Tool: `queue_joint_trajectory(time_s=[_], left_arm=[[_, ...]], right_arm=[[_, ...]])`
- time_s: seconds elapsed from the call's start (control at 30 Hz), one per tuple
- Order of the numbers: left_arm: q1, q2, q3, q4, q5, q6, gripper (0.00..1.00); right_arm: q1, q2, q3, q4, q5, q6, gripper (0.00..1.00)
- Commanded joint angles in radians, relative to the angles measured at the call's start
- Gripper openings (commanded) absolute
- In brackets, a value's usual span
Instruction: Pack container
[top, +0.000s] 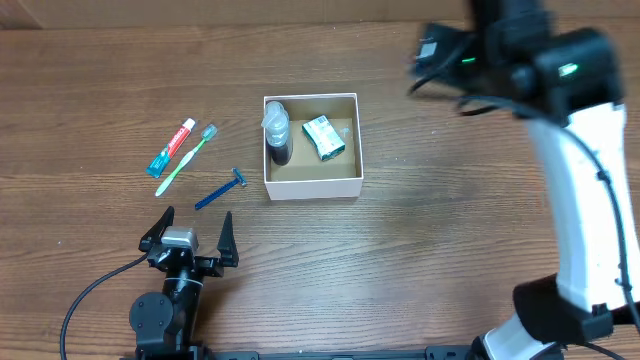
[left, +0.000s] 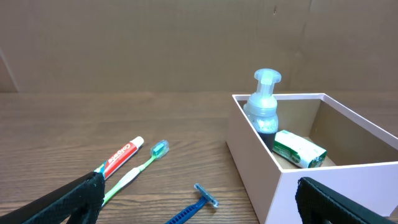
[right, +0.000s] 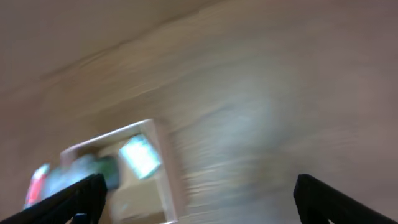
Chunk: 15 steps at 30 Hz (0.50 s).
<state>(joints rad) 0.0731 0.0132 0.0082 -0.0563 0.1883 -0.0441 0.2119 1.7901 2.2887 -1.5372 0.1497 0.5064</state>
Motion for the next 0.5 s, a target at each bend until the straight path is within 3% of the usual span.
queue_joint_trajectory(time_s=[0.0, 0.2, 0.47], left_arm=[[0.007, -0.009, -0.003, 0.0, 0.008, 0.022, 1.0], [0.007, -0.009, -0.003, 0.0, 0.008, 0.022, 1.0], [0.005, -0.009, -0.003, -0.002, -0.069, 0.023, 1.0]], right_arm=[[-0.159, 0.026, -0.019, -0.05, 0.03, 0.074, 1.0], [-0.336, 0.026, -0.019, -0.095, 0.03, 0.074, 1.0], [-0.383, 0.026, -0.019, -0.095, 0.03, 0.074, 1.0]])
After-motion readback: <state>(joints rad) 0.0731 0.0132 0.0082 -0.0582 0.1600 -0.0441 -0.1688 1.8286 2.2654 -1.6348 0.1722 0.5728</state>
